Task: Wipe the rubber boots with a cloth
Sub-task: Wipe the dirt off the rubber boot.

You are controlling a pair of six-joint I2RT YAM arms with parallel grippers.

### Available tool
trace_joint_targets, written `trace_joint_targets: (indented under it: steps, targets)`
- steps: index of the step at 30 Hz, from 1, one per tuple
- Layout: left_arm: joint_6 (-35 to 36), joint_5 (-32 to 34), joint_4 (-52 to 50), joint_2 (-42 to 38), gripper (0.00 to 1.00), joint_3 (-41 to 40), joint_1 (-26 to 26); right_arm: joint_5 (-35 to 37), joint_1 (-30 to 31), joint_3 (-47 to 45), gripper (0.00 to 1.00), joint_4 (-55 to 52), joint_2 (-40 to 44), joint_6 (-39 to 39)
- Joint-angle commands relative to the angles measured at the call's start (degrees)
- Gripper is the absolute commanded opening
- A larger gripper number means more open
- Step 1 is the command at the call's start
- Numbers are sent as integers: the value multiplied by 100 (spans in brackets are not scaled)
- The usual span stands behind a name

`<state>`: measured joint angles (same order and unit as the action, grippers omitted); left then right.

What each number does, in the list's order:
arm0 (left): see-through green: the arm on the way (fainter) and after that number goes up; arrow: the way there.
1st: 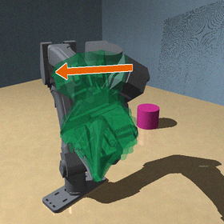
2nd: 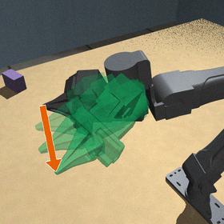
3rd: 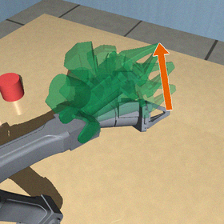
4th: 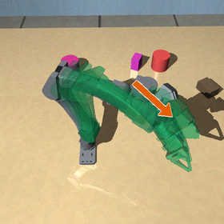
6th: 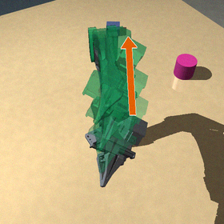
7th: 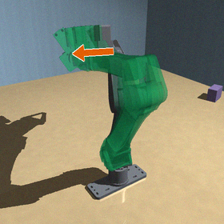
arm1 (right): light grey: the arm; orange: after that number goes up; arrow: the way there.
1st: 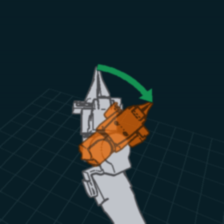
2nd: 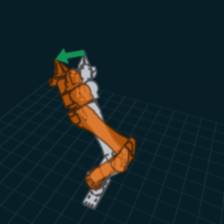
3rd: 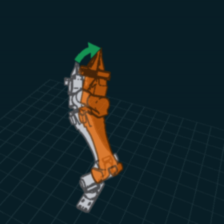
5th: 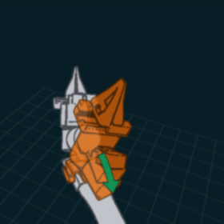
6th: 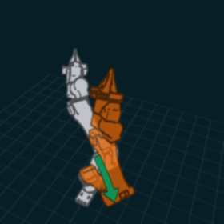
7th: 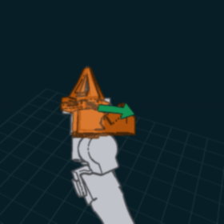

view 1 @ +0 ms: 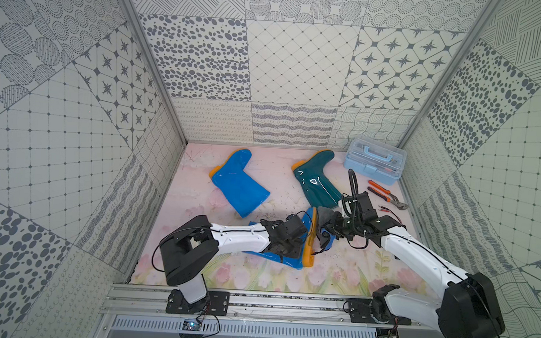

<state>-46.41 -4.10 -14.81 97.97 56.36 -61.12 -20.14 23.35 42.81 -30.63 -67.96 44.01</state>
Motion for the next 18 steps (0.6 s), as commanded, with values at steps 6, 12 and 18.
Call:
trace_joint_targets:
  steps: [6, 12, 18]
  targets:
    - [697, 95, -149, -206, 48, 908, -9, 345, -64, 814, 0, -915, -2, -677]
    - [491, 584, -1637, -1922, 70, -107, 894, 188, 43, 809, 0, -502, -473, -477]
    - [497, -493, -1299, -4054, 77, -2016, 2300, 1231, 613, 1991, 0, -1132, -839, -718]
